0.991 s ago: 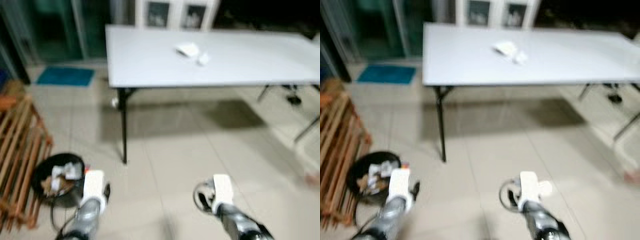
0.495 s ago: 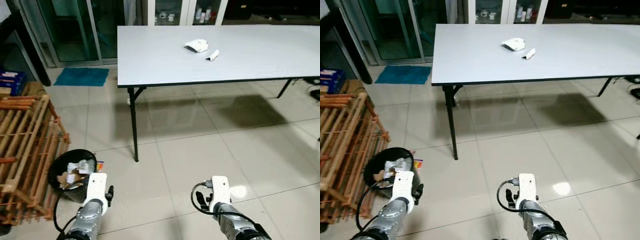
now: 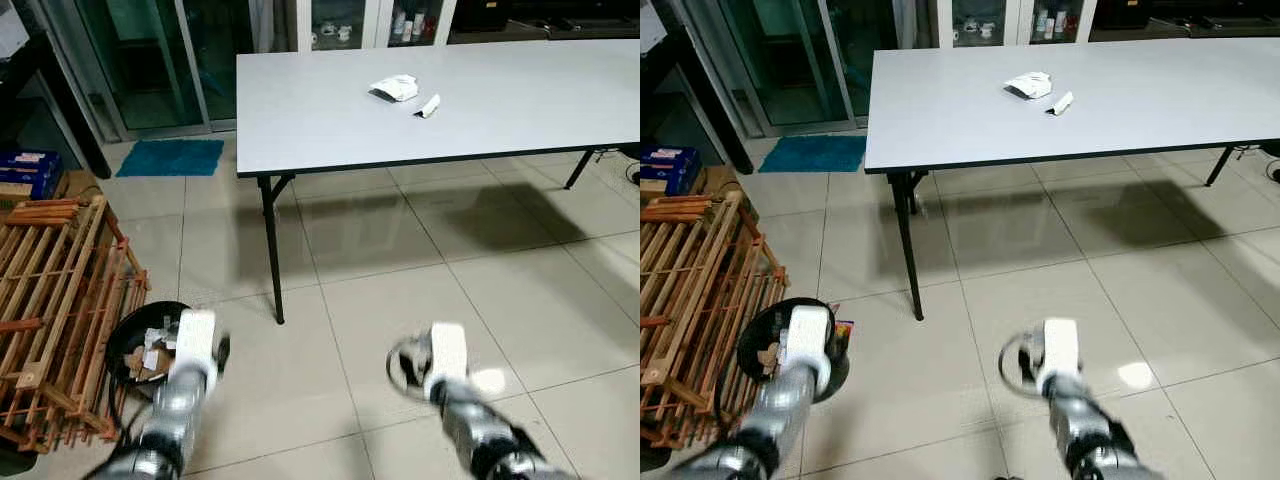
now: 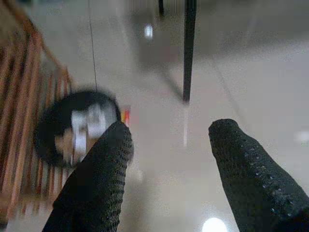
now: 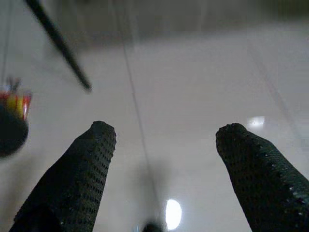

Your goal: Picking trash to rubbish bin

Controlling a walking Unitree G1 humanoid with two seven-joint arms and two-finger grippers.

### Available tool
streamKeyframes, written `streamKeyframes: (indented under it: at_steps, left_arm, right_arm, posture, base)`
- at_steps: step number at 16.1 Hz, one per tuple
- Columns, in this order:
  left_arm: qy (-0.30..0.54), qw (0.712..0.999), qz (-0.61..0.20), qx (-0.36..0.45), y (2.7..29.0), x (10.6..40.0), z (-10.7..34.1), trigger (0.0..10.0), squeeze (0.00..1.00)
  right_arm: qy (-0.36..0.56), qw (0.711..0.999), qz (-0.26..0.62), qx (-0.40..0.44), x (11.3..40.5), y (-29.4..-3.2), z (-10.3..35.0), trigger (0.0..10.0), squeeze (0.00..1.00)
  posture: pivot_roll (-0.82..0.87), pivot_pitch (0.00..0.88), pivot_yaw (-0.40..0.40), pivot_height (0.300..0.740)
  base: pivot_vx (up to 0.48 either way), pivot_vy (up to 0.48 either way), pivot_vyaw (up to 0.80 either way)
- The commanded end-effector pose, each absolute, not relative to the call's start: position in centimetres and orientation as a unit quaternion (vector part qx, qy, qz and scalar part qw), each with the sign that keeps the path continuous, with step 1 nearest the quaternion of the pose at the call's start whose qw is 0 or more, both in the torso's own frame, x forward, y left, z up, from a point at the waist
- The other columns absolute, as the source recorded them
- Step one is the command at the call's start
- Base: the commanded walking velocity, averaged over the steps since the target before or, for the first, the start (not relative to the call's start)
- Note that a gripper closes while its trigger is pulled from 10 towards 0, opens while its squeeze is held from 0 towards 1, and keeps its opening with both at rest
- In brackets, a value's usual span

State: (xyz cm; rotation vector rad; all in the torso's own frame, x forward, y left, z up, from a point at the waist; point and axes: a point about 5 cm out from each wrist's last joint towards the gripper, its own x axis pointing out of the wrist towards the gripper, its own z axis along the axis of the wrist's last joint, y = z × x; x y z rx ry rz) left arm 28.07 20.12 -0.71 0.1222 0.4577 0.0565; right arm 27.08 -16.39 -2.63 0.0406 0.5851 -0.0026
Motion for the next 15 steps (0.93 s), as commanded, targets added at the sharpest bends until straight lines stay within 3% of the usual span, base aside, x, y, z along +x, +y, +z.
streamKeyframes:
  at_steps: [1, 4, 6, 8, 15]
  left_arm:
    - [0.183, 0.981, 0.037, 0.059, 20.2, 29.2, 0.7, 10.0, 0.0]
    - [0.059, 0.995, 0.049, 0.058, 20.2, 32.1, 5.5, 10.0, 0.0]
    - [-0.034, 0.997, 0.034, 0.052, 19.2, 34.2, 9.8, 10.0, 0.0]
    - [-0.089, 0.994, 0.023, 0.053, 18.3, 35.2, 12.5, 10.0, 0.0]
    - [-0.1, 0.994, 0.008, 0.04, 16.6, 35.2, 13.4, 10.0, 0.0]
  right_arm:
    - [0.224, 0.975, -0.012, 0.004, 29.1, -16.9, -0.4, 10.0, 0.0]
    - [0.033, 0.999, -0.028, -0.025, 34.0, -17.1, 7.2, 10.0, 0.0]
    - [-0.097, 0.995, -0.023, -0.013, 36.3, -15.9, 13.4, 10.0, 0.0]
    - [-0.168, 0.985, -0.002, -0.025, 37.0, -14.6, 17.2, 10.0, 0.0]
    - [-0.193, 0.981, -0.003, -0.002, 36.9, -14.1, 19.0, 10.0, 0.0]
  posture:
    - [0.03, 0.0, -0.003, 0.74]
    - [0.02, 0.0, -0.02, 0.74]
    - [0.02, 0.0, -0.03, 0.74]
    - [0.02, 0.0, -0.038, 0.74]
    - [0.02, 0.0, -0.055, 0.74]
  base:
    - [0.0, 0.0, 0.0]
    - [0.0, 0.0, 0.0]
    - [0.0, 0.0, 0.0]
    - [0.0, 0.0, 0.0]
    - [0.0, 0.0, 0.0]
